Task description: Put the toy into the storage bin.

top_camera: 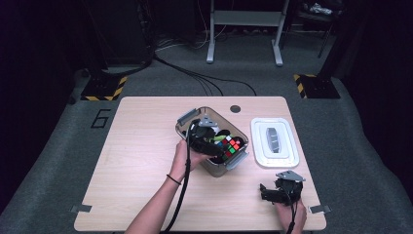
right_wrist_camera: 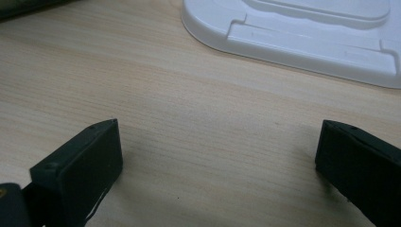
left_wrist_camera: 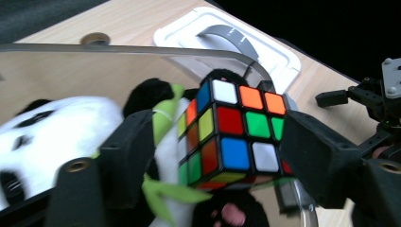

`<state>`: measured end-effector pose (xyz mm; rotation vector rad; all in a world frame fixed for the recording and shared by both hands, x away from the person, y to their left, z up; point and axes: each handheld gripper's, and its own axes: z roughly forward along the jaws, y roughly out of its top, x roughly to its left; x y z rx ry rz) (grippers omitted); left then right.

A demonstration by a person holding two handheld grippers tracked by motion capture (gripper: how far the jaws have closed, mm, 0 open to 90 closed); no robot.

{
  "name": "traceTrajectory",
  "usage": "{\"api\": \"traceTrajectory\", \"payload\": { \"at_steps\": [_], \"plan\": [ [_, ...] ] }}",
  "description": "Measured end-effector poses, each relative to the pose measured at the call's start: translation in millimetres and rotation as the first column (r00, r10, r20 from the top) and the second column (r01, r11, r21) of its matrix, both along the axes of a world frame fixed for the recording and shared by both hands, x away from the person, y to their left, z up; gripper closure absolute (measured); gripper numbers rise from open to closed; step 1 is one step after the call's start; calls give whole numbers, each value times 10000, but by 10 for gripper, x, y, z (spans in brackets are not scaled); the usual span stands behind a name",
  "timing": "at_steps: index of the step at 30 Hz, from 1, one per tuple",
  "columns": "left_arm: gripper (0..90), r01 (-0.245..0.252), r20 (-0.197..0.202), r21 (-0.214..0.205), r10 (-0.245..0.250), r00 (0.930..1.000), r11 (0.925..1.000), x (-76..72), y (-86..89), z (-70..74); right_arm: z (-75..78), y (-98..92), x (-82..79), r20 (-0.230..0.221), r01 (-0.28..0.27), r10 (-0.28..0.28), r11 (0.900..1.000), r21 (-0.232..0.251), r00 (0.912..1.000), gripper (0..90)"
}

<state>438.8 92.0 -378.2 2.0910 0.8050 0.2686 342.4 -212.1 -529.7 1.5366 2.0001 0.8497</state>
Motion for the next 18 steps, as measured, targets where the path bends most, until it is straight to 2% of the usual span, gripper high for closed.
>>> {"api": "traceTrajectory", "payload": {
  "at_steps": [4, 9, 14, 18],
  "plan": [
    [171, -401, 172, 299, 396, 9991, 9988, -40, 195, 46, 0, 0, 0, -2, 4, -4, 10000, 4, 10000, 5],
    [133, -911, 351, 426, 896, 9954, 9949, -106, 520, 47, 1, 0, 1, -9, -8, 8, 10000, 6, 10000, 5],
    [98, -1506, 329, 420, 1493, 9882, 9877, -169, 852, -7, 1, -5, 5, 4, -63, 63, 10000, -18, 10000, 4],
    [81, -1976, 245, 615, 1965, 9802, 9783, -216, 1083, -86, 0, -8, 10, 14, -102, 102, 9999, -23, 9999, 3]
  ]
}}
